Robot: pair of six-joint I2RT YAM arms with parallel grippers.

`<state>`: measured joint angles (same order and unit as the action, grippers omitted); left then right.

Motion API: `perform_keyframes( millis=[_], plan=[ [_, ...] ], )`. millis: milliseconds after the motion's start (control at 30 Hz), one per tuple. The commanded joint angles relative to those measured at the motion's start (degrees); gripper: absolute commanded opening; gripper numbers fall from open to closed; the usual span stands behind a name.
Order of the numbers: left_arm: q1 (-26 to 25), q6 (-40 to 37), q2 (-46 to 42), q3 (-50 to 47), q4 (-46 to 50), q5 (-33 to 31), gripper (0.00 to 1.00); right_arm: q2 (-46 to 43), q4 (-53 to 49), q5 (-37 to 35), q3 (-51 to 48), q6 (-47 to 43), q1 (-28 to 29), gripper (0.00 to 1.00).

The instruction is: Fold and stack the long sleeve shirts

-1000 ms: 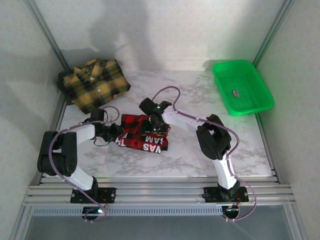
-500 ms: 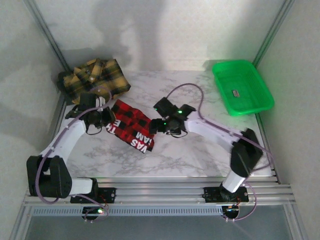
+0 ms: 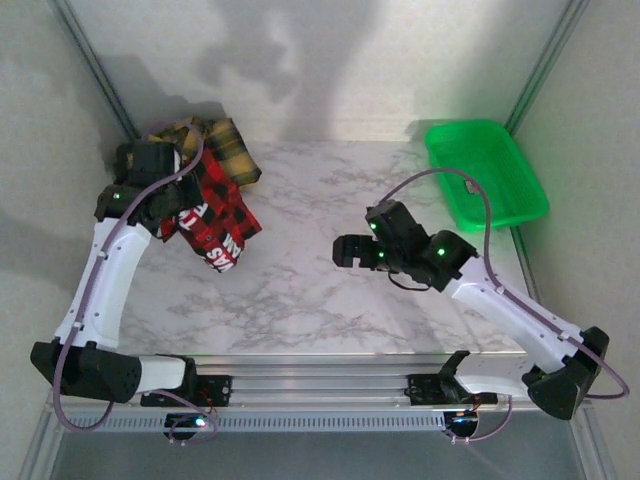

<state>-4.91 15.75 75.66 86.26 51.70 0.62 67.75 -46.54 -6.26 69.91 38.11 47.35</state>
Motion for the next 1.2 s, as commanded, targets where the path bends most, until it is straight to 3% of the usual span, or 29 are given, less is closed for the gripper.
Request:
perform_keyframes(
  millis=[0, 200, 433, 700, 900, 967, 1067, 1167],
  plan=[
    [-2.52, -4.13, 2.51, 5.27, 6.37, -9.10, 0.00, -2.57, -3.19, -0.62, -1.24, -0.52, -0.58, 0.99],
    [-13.05, -5.19, 7.75, 5.09, 7.90, -18.52, 0.00, -7.15, -6.70, -0.05, -3.17, 0.20, -1.47, 0.99],
    [-30.27, 1.28, 17.20, 3.90, 5.64, -21.24, 0.00, -14.82, -11.91, 0.90, -6.91, 0.59, -3.82, 0.99],
    [-48.71, 6.93, 34.38, 10.19, 4.59, -21.10, 0.00, -25.05, -16.17, 1.05, -11.99, 1.87, -8.97, 0.99],
    [-55.74, 8.64, 44.42, 14.89, 1.21, -18.02, 0.00, -30.08, -21.13, -2.97, -11.99, 4.80, -10.79, 0.99],
    [-56.41, 10.39, 45.96, 16.62, 0.27, -16.73, 0.12, -32.71, -22.76, -5.15, -10.32, 6.06, -10.88, 0.99],
    [-57.08, 12.10, 43.78, 17.63, -2.45, -14.51, 0.68, -34.93, -26.52, -8.44, -6.98, 7.40, -10.83, 0.99],
    [-56.88, 14.19, 39.90, 18.95, -3.14, -13.52, 0.83, -34.70, -30.37, -10.27, -4.12, 9.18, -10.88, 0.99]
  ],
)
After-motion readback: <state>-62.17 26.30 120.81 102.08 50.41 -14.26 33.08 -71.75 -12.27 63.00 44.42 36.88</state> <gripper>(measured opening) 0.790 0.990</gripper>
